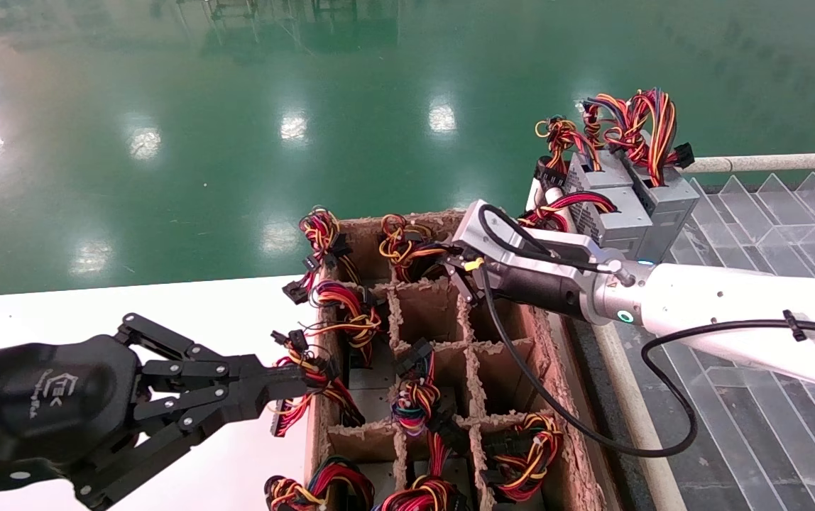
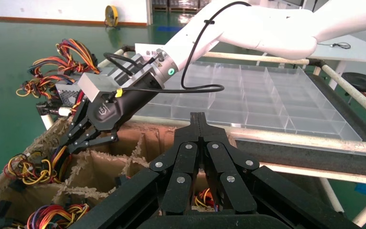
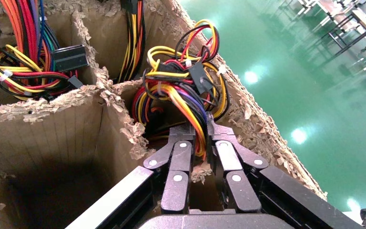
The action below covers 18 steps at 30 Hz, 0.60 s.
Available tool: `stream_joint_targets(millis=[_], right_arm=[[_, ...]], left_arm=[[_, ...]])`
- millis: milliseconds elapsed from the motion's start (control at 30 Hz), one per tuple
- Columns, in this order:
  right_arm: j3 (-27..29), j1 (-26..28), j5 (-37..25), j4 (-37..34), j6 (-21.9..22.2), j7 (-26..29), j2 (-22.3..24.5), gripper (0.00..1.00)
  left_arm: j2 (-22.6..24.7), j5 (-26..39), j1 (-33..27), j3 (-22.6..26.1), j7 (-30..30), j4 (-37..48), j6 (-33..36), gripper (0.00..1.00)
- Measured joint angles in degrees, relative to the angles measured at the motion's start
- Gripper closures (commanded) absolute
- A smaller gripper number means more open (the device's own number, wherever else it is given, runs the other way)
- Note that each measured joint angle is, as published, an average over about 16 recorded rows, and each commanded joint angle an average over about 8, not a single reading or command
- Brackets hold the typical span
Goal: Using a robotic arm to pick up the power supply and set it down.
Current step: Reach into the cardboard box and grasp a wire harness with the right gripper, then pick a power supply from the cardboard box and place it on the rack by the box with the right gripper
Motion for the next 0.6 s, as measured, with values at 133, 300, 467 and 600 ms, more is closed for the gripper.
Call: stream_joint_targets(millis=[133, 300, 467, 600], right_arm=[[0.59, -0.23, 1.33, -0.41, 0.23, -0.98, -0.06, 1.0], [2.12, -0.83, 4.29, -0.24, 0.77, -2.53, 0.07, 1.0], [4.87, -1.62, 9.08, 1.15, 1.17, -4.52, 0.82, 1.0], [7.9, -2.33, 13.86, 3.13, 1.32, -6.44, 1.9, 1.0]], left_arm=[[0.0, 0.0, 0.0, 0.0, 0.0, 0.0, 0.0, 1.0], [0.0, 0.0, 0.0, 0.0, 0.0, 0.0, 0.0, 1.0], [0.0, 0.0, 0.0, 0.0, 0.0, 0.0, 0.0, 1.0], [0.0, 0.0, 0.0, 0.0, 0.0, 0.0, 0.0, 1.0]])
